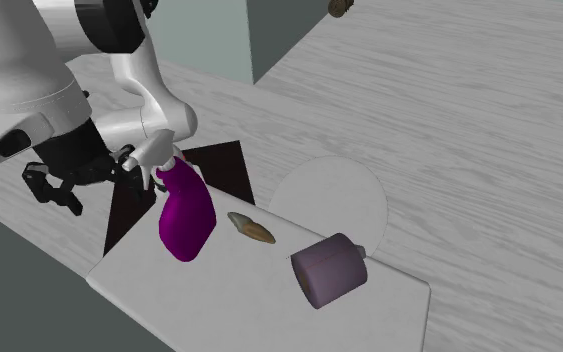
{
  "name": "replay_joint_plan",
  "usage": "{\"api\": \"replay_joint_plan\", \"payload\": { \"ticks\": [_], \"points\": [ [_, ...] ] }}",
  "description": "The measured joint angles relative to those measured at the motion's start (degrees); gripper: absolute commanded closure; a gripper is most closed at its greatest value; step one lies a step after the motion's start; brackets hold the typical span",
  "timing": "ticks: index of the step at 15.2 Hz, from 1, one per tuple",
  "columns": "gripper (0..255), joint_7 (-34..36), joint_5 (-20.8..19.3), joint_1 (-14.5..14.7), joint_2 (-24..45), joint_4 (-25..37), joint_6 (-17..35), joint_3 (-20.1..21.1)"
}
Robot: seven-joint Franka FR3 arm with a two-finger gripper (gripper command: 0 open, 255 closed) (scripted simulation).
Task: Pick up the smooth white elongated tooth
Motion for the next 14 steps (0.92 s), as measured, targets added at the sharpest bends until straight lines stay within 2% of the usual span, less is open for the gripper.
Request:
{"api": "replay_joint_plan", "payload": {
  "ticks": [3,8,14],
  "points": [
    [0,3.31,1.49,-0.03,-0.73,-0.81,0.09,1.82],
    [0,16.94,7.63,-0.19,-1.02,-0.84,0.4,9.24],
    [0,34.42,14.47,-1.32,3.15,2.32,3.18,18.85]
  ]
}}
